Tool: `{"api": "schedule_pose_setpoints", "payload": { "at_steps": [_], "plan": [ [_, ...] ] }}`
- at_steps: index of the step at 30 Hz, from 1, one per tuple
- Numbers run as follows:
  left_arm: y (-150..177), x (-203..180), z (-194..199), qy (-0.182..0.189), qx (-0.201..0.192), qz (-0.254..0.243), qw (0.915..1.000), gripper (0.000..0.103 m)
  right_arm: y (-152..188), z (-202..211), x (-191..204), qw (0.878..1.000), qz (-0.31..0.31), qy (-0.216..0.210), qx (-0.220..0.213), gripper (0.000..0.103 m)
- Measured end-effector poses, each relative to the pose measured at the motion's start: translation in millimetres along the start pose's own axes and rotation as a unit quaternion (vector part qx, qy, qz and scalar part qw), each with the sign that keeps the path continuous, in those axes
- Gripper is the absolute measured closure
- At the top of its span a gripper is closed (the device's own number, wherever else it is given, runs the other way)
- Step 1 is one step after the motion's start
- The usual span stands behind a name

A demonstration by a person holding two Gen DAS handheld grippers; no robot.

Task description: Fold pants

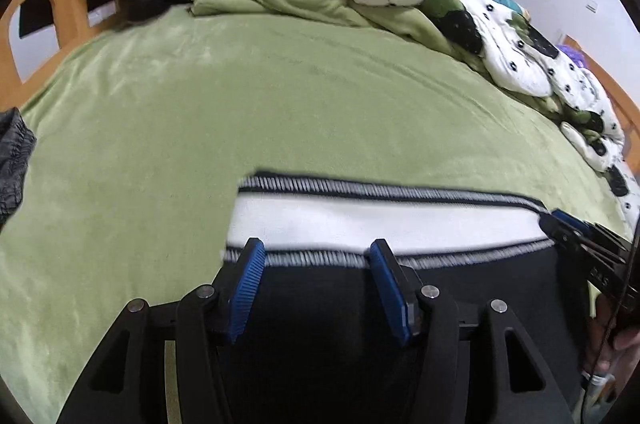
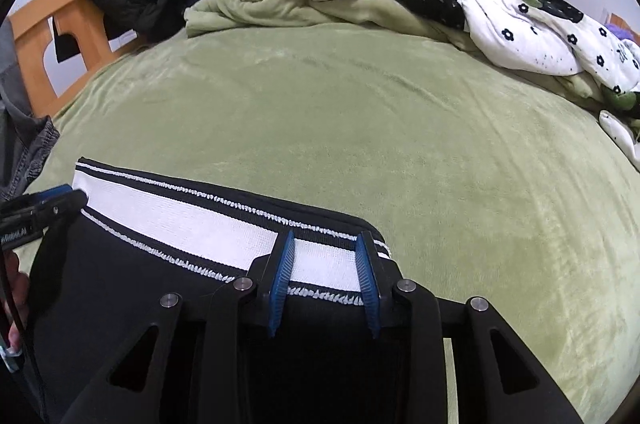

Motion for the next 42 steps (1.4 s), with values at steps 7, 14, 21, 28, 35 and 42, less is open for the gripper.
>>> {"api": "schedule_pose_setpoints", "payload": {
  "at_steps": [7,14,21,28,35,42],
  "plan": [
    [46.3,-6.1,41.6,0.062,0.037,-0.004,0.9974,0.053,33.3,56.7,11.5,1.000,-0.010,0.003,-0.014,0.048],
    [130.1,5.0,82.4,0.029,0.010,-0.084,0.9960,0.052,96.9,97.5,34.5,1.000,0.021,0.022,-0.002,0.048],
    [170.4,20.1,132.8,0.030,-0.028,-0.083,0.9957,0.051,130.9,120.8,37.7,0.999,-0.044,0.020,0.017,0.048],
    [167.6,25.6,130.8,0.028,-0.025,-0.079,0.9962,0.051,146.4,123.5,38.7,0.998,-0.053,0.024,0.027,0.048],
    [172.6,25.4,131.7,0.015,-0.029,-0.084,0.9959,0.051,148.3,127.8,37.1,0.998,-0.054,0.015,0.023,0.048],
    [172.9,25.5,130.3,0.014,-0.029,-0.080,0.9963,0.051,147.9,127.8,34.7,0.998,-0.062,0.007,0.022,0.048]
  ]
}}
Point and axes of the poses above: each gripper's, at about its wrist camera, not at the fingertips, and z roughly against the way its jaws point, x to its left, y to its underside, the point moved 6 cm from there along -z, roughly the way its jaws point, and after that the axes turned 11 degrees about z, right-handed, at the moved point
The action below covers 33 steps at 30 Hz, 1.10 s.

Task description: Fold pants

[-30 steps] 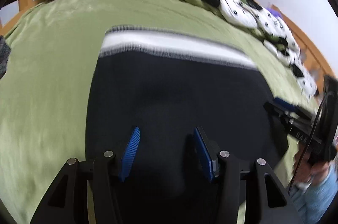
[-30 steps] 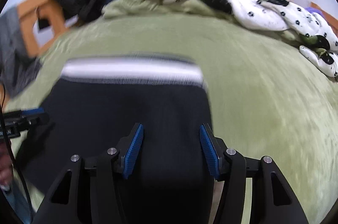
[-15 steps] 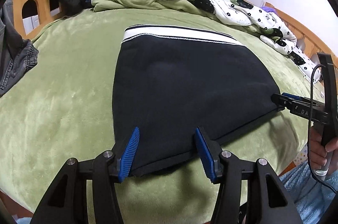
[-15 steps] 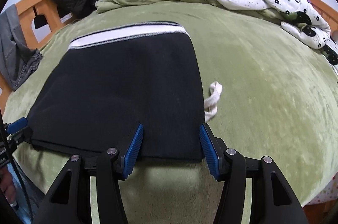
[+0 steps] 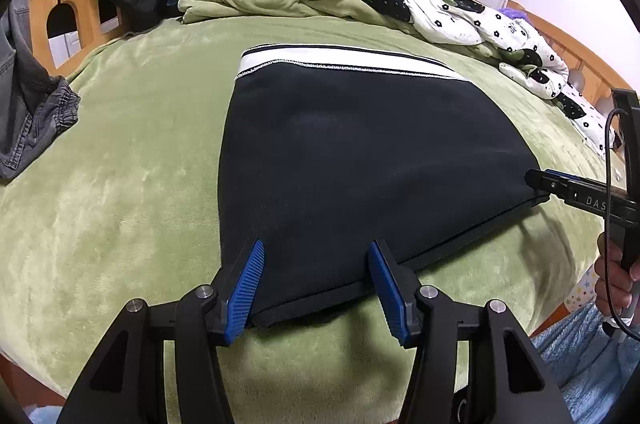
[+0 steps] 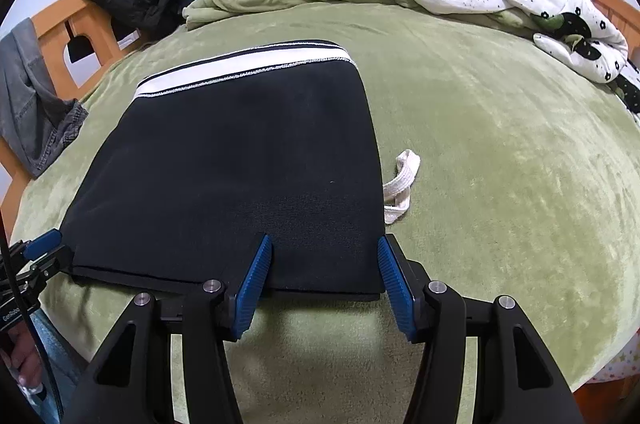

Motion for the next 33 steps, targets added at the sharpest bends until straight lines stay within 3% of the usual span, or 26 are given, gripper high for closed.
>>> {"api": "schedule_pose_setpoints", "payload": {
  "at_steps": [7,13,18,20,22,25,29,33],
  "plan": [
    [7.5,3.0,15.6,0.005,0.013,-0.035,0.9993,0.050,-3.3,1.6,0.6,1.000,0.005,0.004,0.002,0.048],
    [24.5,27.0,16.8,-0.052,0.059,-0.055,0.9954,0.050,-8.7,8.9,-1.0,1.000,0.004,-0.004,-0.012,0.048],
    [18.5,11.3,2.1,-0.107,0.033,-0.122,0.9863,0.051,-8.9,3.7,1.6,1.000,0.009,0.001,-0.004,0.048],
    [8.9,10.1,-7.4,-0.159,0.007,-0.136,0.9778,0.088,-9.3,4.7,2.6,1.000,0.010,0.002,-0.005,0.048],
    [-2.0,17.6,-3.9,-0.148,-0.020,-0.089,0.9848,0.088,-9.7,7.2,2.5,1.000,0.012,0.005,-0.009,0.048],
    [3.9,34.6,-10.5,-0.114,0.027,-0.024,0.9929,0.088,-8.4,9.2,2.1,1.000,0.014,0.008,-0.012,0.048],
    [21.5,33.5,-5.4,-0.118,0.029,-0.047,0.9915,0.083,-6.8,7.7,2.5,1.000,0.021,0.008,-0.010,0.048],
    [20.9,36.9,-7.6,-0.104,0.045,-0.032,0.9930,0.083,-9.6,6.8,1.7,1.000,0.018,0.002,-0.011,0.048]
  ]
}}
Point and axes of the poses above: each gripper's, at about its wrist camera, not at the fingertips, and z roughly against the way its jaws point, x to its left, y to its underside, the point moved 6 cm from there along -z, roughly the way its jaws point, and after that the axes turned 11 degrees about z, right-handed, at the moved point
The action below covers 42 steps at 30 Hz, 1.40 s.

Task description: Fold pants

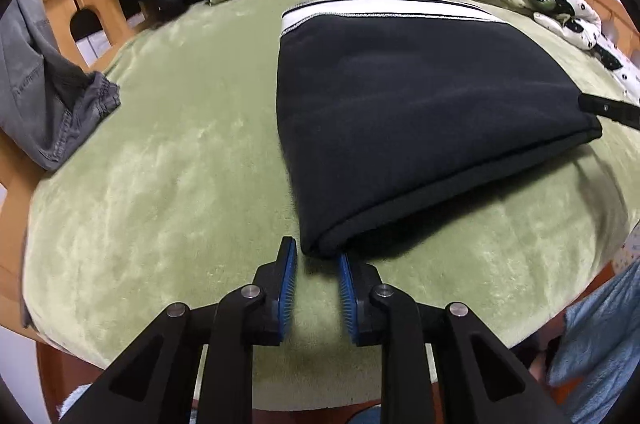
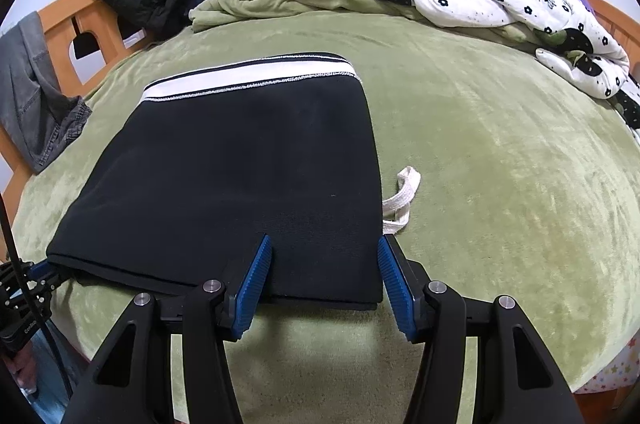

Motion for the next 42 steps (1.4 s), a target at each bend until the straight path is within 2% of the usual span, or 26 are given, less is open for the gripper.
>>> {"api": "schedule_pose_setpoints", "payload": {
  "at_steps": [3,5,7,18,20,21,23,24,25,27,30,31,34,37,38,40,42],
  "plan": [
    [-1.4,2.5,-0.3,0.014,0.007,0.017,0.9997,0.081,-1.8,-1.6,1.1,1.000,0.004,0.001,0.000,0.048],
    [-2.7,5.4,-0.1,0.012,0.005,0.025,0.9996,0.072,-3.0,-2.0,2.1,1.000,0.004,0.003,-0.001,0.048],
    [-2.3,6.9,-0.7,0.014,0.005,0.029,0.9995,0.069,-3.6,-2.4,1.9,1.000,0.004,0.003,-0.003,0.048],
    [1.8,0.8,-0.6,0.036,0.007,0.019,0.9991,0.069,-3.9,-5.9,-0.7,1.000,0.000,0.013,0.000,0.048],
    [5.7,-8.1,-0.1,0.056,0.016,0.006,0.9983,0.051,-3.9,-5.6,-2.4,1.000,-0.004,0.011,-0.001,0.048],
    [7.1,-12.6,-1.2,0.056,0.014,0.000,0.9983,0.051,-3.8,-5.2,-3.6,1.000,-0.008,0.009,-0.002,0.048],
    [6.7,-20.5,-2.4,0.039,0.000,-0.017,0.9991,0.054,-3.3,-5.4,-4.8,1.000,-0.013,0.003,-0.003,0.048],
    [4.4,-26.1,-2.9,0.021,-0.018,-0.033,0.9991,0.062,-3.2,-6.0,-4.5,1.000,-0.013,0.001,-0.002,0.048],
    [1.0,-30.2,-2.5,-0.001,-0.039,-0.046,0.9982,0.076,-3.2,-6.2,-4.1,1.000,-0.011,0.002,-0.002,0.048],
    [-4.9,-32.4,2.3,-0.018,-0.065,-0.037,0.9970,0.081,-3.1,-5.8,-3.7,1.000,-0.005,0.007,-0.001,0.048],
    [-3.2,-24.1,-1.3,0.018,-0.023,0.001,0.9996,0.080,-3.0,-1.5,-6.8,1.000,-0.007,0.008,-0.005,0.048],
    [0.3,-20.4,-3.0,0.028,-0.003,0.006,0.9996,0.075,-2.9,0.4,-8.9,1.000,-0.010,0.006,-0.008,0.048],
    [12.8,-14.6,1.8,0.048,0.033,0.003,0.9983,0.075,-4.8,4.2,-16.5,1.000,-0.018,-0.008,-0.011,0.048],
    [9.9,-0.6,24.4,0.080,0.012,0.021,0.9965,0.074,-20.2,3.2,-25.1,1.000,-0.016,-0.023,-0.014,0.048],
    [4.4,4.9,31.9,0.098,0.005,0.034,0.9946,0.062,-26.4,1.6,-27.4,0.999,-0.016,-0.025,-0.014,0.047],
    [-14.9,14.1,42.1,0.126,-0.008,0.059,0.9903,0.047,-41.7,-4.6,-30.7,0.999,-0.015,-0.037,-0.014,0.044],
    [-37.9,16.9,42.2,0.137,-0.023,0.066,0.9881,0.047,-58.2,-15.4,-32.7,0.999,-0.014,-0.051,-0.010,0.040]
  ]
}}
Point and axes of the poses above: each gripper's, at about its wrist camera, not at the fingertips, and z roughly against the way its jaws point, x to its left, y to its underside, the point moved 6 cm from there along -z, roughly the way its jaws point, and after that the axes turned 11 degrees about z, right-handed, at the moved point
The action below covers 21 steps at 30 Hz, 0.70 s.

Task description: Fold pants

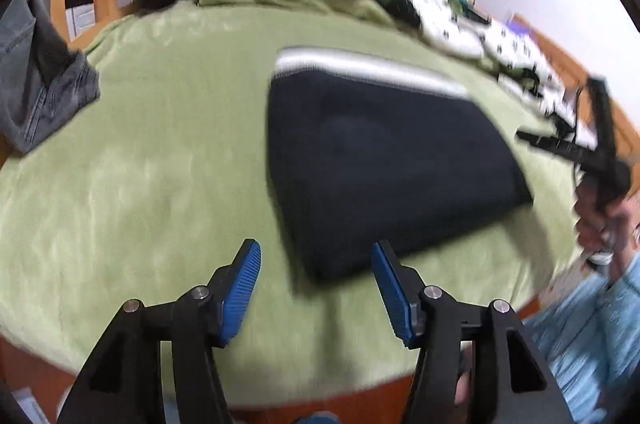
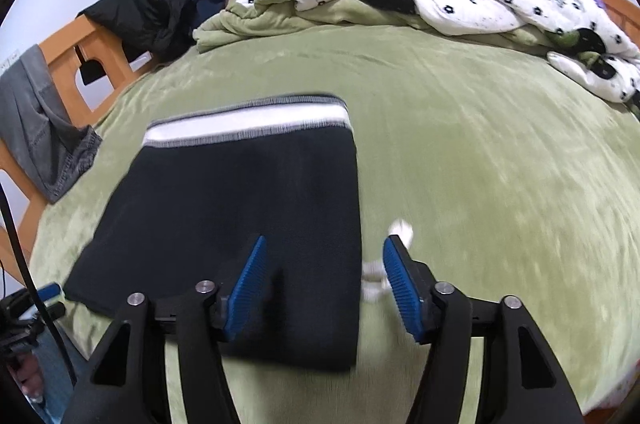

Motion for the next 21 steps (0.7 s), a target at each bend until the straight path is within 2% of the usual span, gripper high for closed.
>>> {"api": "schedule_pose_setpoints", "payload": {
  "at_steps": [3,8,12,14,17,21],
  "plan": [
    [-46.3,-2.1,-18.8,0.005,-0.017,0.012,0.9998,0.047,-24.9,-25.6,-4.7,1.000,-0.007,-0.014,0.015,0.040],
    [-104.4,0.3,-85.7,0.034,0.017,0.066,0.9971,0.048,-56.2,-76.0,-22.8,0.998,-0.046,-0.035,0.039,0.040],
    [-119.2,13.1,-136.4,0.017,0.041,0.089,0.9950,0.049,-54.2,-110.2,-27.6,0.994,-0.070,-0.075,0.043,0.039],
    [-119.7,19.3,-153.6,0.022,0.054,0.101,0.9932,0.047,-54.6,-123.4,-28.3,0.992,-0.072,-0.088,0.045,0.034],
    [-117.9,32.6,-169.3,0.055,0.078,0.134,0.9864,0.045,-65.4,-136.5,-26.0,0.991,-0.063,-0.100,0.069,0.031],
    [-121.0,39.2,-182.5,0.089,0.095,0.146,0.9806,0.044,-75.2,-150.3,-19.3,0.991,-0.046,-0.099,0.077,0.031]
  ]
}}
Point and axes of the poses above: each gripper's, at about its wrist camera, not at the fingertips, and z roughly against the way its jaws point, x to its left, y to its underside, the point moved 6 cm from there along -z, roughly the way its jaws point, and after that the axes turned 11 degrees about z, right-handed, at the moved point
